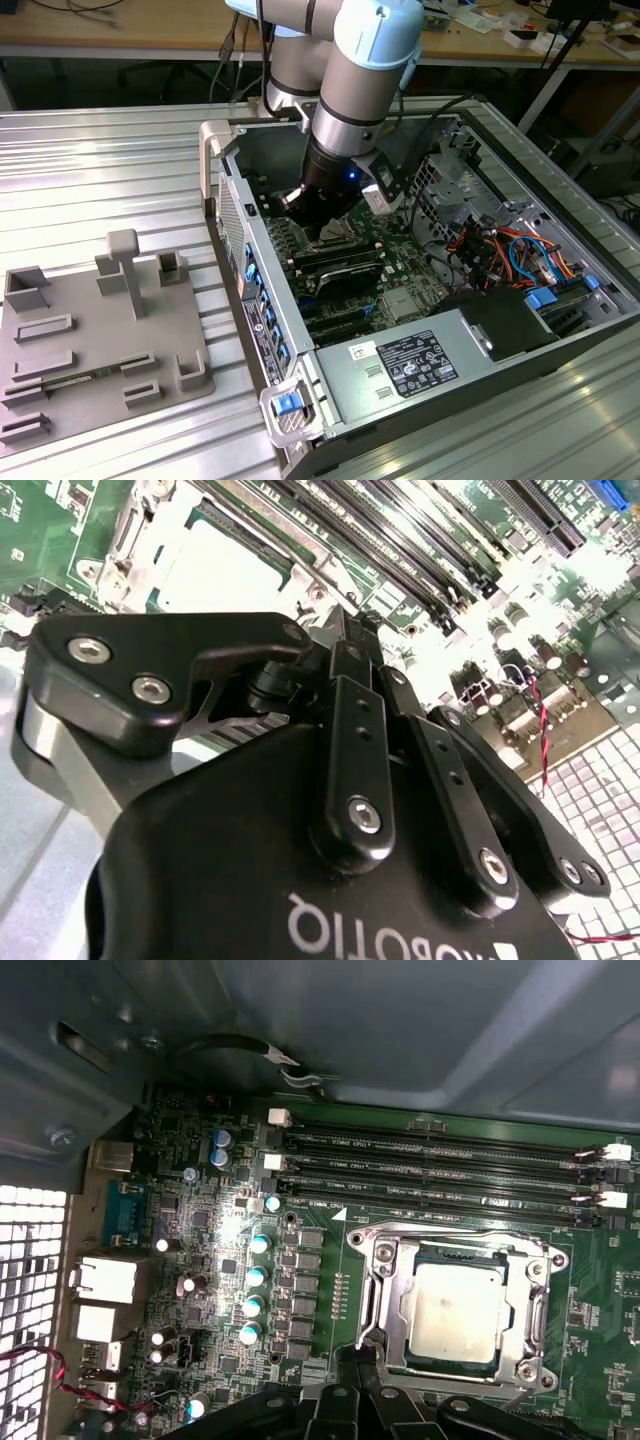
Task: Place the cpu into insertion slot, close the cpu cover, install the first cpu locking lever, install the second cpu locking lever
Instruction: 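Install the second cpu locking lever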
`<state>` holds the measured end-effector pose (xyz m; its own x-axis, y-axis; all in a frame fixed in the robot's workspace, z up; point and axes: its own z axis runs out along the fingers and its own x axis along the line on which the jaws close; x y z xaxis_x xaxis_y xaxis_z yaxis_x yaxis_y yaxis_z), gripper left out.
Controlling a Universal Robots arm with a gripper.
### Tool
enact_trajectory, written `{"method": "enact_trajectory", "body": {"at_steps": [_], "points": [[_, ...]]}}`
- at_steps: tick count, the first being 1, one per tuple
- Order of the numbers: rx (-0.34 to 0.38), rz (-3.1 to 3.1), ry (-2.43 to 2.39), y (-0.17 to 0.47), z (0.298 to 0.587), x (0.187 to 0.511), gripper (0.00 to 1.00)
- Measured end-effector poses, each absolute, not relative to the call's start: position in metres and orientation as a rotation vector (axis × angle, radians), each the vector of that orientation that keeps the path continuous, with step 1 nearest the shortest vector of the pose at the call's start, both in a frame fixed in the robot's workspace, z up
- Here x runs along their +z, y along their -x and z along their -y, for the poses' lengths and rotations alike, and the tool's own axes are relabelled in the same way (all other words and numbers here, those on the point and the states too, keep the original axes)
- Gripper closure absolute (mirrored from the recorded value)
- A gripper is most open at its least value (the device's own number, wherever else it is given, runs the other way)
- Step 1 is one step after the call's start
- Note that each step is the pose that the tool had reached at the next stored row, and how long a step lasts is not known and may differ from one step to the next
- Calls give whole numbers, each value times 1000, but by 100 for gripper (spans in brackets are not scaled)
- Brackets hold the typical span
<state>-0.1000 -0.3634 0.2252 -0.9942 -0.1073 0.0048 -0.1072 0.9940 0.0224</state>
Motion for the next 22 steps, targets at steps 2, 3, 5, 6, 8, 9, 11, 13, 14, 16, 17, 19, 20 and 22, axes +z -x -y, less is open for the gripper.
{"method": "enact_trajectory", "body": {"at_steps": [2,3,5,6,8,9,11,13,14,16,17,19,20,22], "points": [[-35,3131,-169,97,363,225,89],[-35,3131,-169,95,363,225,89],[-35,3131,-169,93,363,225,89],[-35,3131,-169,93,363,225,89],[-34,3131,-168,90,363,226,89],[-34,3131,-169,89,363,226,89],[-35,3131,-169,86,363,227,89],[-35,3131,-169,84,363,228,89],[-35,3131,-169,82,363,229,89],[-35,3131,-169,80,363,229,89],[-35,3131,-169,78,363,230,89],[-35,3131,-169,72,362,230,89],[-35,3131,-169,68,362,230,89],[-35,3131,-168,57,362,230,89]]}}
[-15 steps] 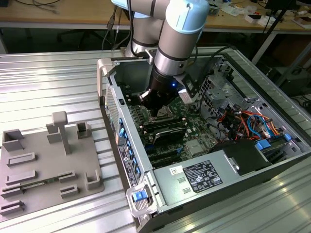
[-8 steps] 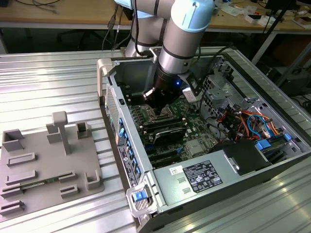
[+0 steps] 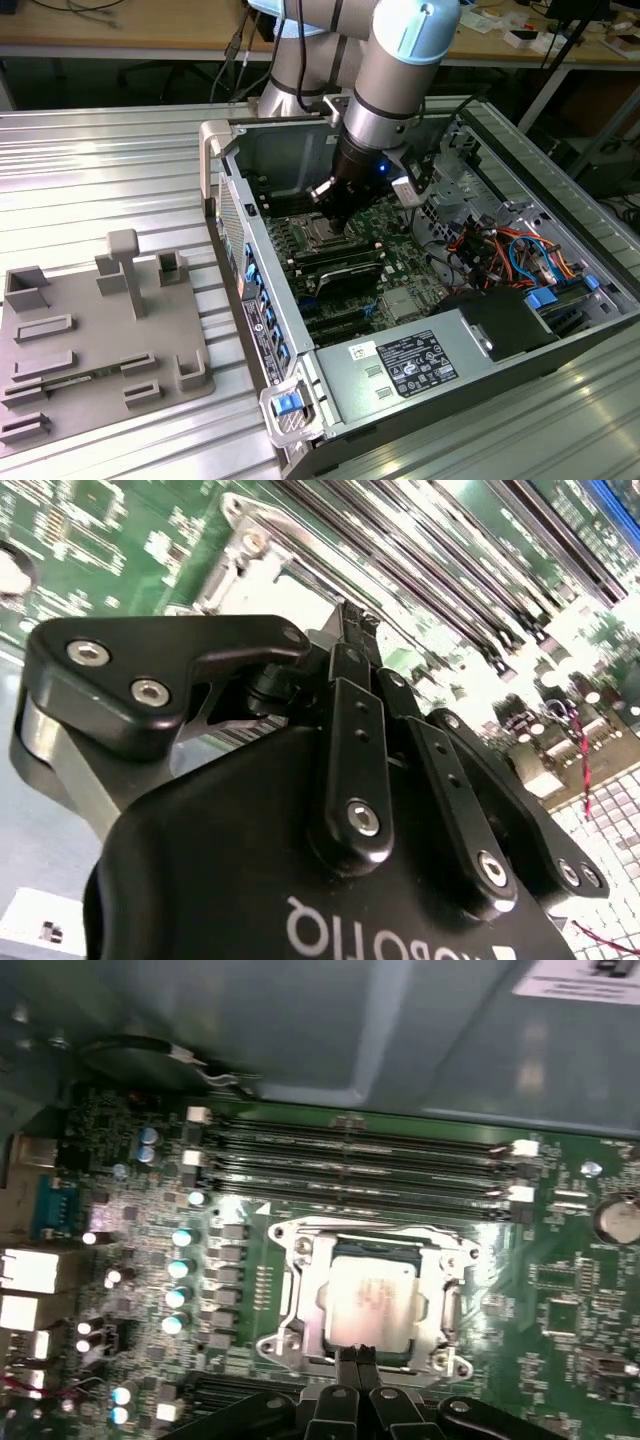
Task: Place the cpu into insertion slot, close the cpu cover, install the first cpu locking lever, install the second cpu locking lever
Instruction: 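Install the second cpu locking lever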
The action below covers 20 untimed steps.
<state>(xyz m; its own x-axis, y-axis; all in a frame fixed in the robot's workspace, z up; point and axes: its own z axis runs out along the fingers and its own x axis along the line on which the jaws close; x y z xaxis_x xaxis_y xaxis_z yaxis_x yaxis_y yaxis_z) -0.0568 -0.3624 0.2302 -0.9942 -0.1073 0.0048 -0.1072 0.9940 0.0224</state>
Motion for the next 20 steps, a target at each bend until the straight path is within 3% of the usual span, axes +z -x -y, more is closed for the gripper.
{"method": "enact_trajectory", "body": {"at_steps": [20], "points": [[6,3130,-168,38,370,239,89]]}}
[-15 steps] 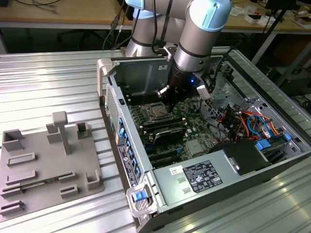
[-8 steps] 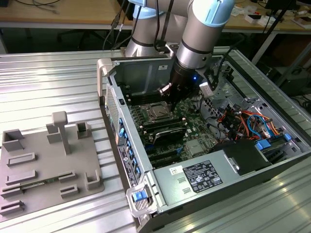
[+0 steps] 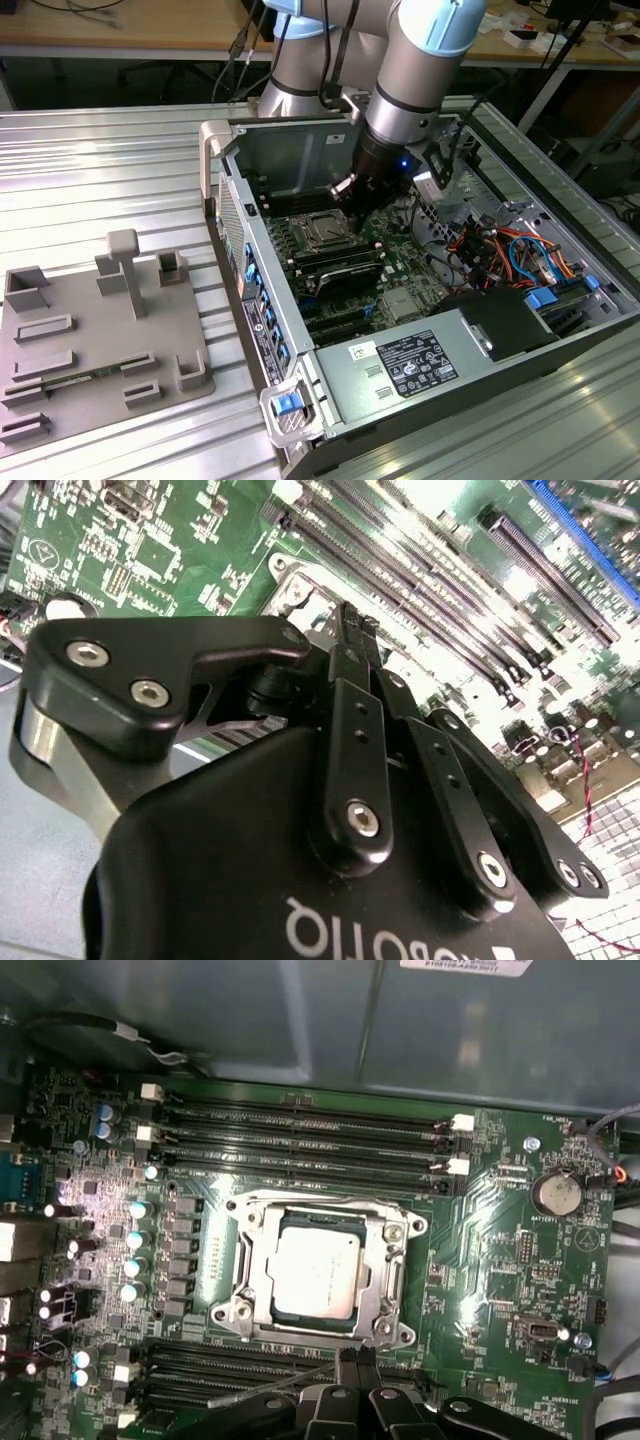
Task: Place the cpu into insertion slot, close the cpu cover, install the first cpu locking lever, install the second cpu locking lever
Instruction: 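Install the second cpu locking lever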
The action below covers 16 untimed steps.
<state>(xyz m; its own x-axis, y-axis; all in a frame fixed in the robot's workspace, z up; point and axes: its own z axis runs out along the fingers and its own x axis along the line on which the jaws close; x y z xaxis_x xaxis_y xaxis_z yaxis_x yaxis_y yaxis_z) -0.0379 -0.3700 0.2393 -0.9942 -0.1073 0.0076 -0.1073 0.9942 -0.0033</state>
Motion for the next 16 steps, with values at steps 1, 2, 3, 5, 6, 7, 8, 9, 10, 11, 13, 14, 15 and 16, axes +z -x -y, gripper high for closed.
{"method": "enact_trajectory", "body": {"at_steps": [1,2,3,5,6,7,8,9,10,11,13,14,15,16], "points": [[6,3130,-168,38,371,239,89],[6,3130,-168,39,372,239,89],[6,3130,-168,40,373,239,89],[5,3130,-169,45,373,238,89],[5,3129,-169,46,373,237,89],[5,3129,-170,48,373,237,89],[5,3129,-170,49,373,236,89],[5,3129,-170,50,373,236,89],[5,3130,-170,51,373,235,89],[5,3129,-171,52,373,234,89],[6,3129,-170,52,373,234,89],[5,3129,-169,52,373,234,89],[5,3130,-163,52,373,234,89],[5,3130,-156,52,373,234,89]]}}
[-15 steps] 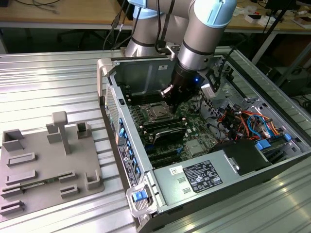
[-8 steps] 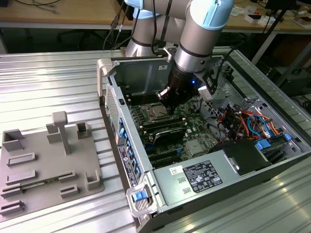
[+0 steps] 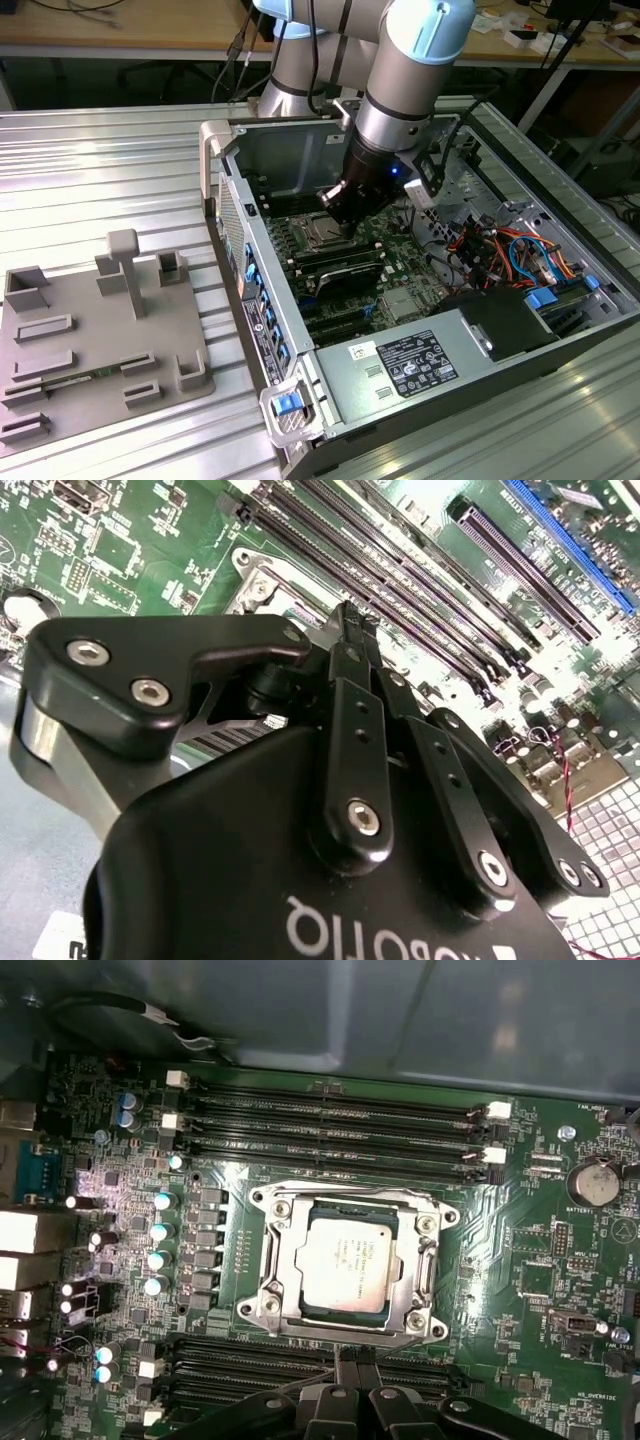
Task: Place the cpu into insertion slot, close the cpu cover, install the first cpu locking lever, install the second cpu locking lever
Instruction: 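Install the second cpu locking lever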
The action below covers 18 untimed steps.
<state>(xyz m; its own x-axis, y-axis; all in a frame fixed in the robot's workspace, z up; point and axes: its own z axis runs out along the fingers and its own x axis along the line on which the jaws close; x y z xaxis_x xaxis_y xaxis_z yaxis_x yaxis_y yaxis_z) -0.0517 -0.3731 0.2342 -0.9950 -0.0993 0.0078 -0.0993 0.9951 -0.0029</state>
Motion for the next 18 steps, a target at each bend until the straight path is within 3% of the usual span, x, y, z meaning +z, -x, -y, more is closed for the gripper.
{"method": "enact_trajectory", "body": {"at_steps": [18], "points": [[4,3123,-124,72,373,221,89]]}}
